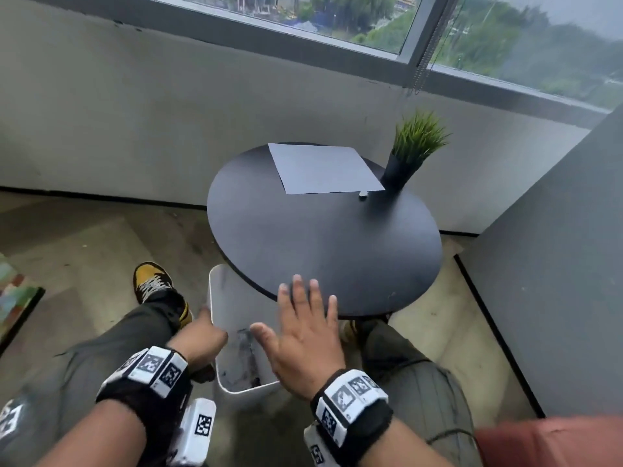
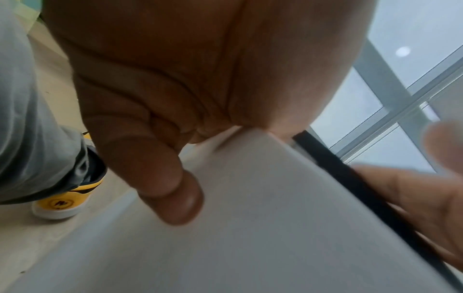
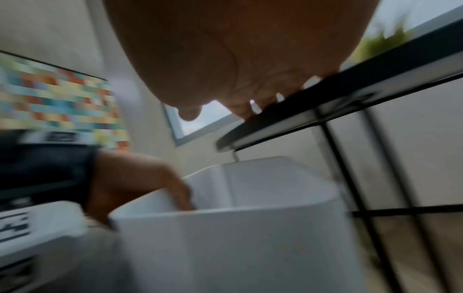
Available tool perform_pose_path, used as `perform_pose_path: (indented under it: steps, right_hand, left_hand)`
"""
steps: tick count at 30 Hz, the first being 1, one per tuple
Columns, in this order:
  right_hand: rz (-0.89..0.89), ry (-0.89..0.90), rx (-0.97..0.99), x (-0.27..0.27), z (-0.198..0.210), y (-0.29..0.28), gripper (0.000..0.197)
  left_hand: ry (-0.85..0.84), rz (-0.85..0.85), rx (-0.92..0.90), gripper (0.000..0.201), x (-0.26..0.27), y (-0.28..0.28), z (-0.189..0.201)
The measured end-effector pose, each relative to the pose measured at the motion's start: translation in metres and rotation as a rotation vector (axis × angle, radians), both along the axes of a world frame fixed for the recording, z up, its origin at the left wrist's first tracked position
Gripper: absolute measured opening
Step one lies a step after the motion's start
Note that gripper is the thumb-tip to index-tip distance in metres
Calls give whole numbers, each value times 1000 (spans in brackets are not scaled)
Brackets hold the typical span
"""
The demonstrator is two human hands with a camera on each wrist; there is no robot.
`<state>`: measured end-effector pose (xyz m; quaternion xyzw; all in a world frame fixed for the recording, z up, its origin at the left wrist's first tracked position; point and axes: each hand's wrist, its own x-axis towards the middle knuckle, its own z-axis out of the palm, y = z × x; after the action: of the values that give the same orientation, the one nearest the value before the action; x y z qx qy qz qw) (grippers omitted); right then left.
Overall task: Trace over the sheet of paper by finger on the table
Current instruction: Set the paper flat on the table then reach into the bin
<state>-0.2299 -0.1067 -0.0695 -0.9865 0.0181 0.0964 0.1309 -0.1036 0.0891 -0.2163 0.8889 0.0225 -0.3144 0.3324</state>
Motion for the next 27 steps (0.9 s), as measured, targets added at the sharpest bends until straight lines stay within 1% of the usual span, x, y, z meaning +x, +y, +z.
perform_pose_path:
  steps: [2, 3, 4, 5, 6, 7, 8, 9, 10, 11, 12, 13, 15, 16, 17, 18, 19, 20, 21, 22, 23, 24, 25, 27]
  right_hand:
    - [206, -30, 194, 1, 8, 14, 80]
    - [228, -95, 309, 5, 11, 9, 79]
    - [168, -194, 387, 11, 13, -5, 80]
    - [28, -286, 403, 18, 13, -26, 80]
    - [-158, -325, 347, 24, 13, -51, 78]
    - [-352, -292, 242, 27, 13, -77, 76]
    - [-512, -195, 121, 28, 11, -98, 76]
    - [-603, -85, 20, 26, 7, -110, 77]
    - [-617, -7, -55, 26, 3, -110, 78]
    - [-574, 27, -100, 27, 0, -98, 80]
    - [-492, 36, -112, 28, -2, -78, 81]
    - [-382, 41, -106, 29, -4, -54, 82]
    - [-92, 39, -83, 24, -5, -7, 83]
    - [50, 30, -34, 21, 1, 8, 82]
    - [156, 3, 84, 20, 8, 13, 80]
    - [202, -41, 256, 23, 15, 9, 78]
    - [173, -101, 414, 29, 20, -2, 76]
    - [69, -177, 490, 39, 21, -17, 75]
    - [-89, -228, 451, 51, 20, -35, 73]
    - [-265, -212, 302, 59, 18, -48, 72]
    - [-388, -133, 128, 63, 14, -55, 71]
    - [-399, -51, -7, 67, 11, -51, 72]
    - [-314, 0, -86, 68, 6, -40, 74]
    - [-14, 13, -104, 59, -1, -2, 77]
  left_hand:
    - [7, 15, -77, 66, 0, 5, 1]
    - [8, 33, -111, 66, -5, 6, 11]
    - [2, 29, -123, 62, -14, 6, 29]
    - [9, 48, -145, 60, -24, 4, 51]
    - [16, 64, -175, 61, -31, 4, 64]
    - [31, 76, -197, 64, -37, 2, 72]
    - [35, 74, -205, 68, -44, 3, 78]
    - [37, 90, -226, 74, -47, 4, 79]
    - [42, 103, -229, 76, -50, 4, 79]
    - [64, 131, -250, 75, -52, 3, 78]
    - [84, 154, -263, 70, -54, 1, 77]
    - [89, 166, -267, 67, -56, -1, 78]
    - [99, 187, -280, 67, -59, -4, 77]
    - [109, 213, -294, 71, -59, -5, 77]
    - [123, 239, -315, 74, -58, -6, 76]
    - [128, 253, -325, 75, -58, -5, 76]
    - [119, 260, -328, 73, -57, -4, 75]
    - [119, 265, -323, 70, -56, -2, 74]
    - [106, 261, -314, 64, -55, 0, 73]
    - [86, 256, -300, 57, -55, 3, 74]
    - [73, 259, -293, 50, -56, 5, 74]
    - [82, 280, -306, 48, -57, 6, 75]
    - [99, 297, -333, 49, -57, 8, 72]
    - [127, 307, -366, 59, -55, 10, 71]
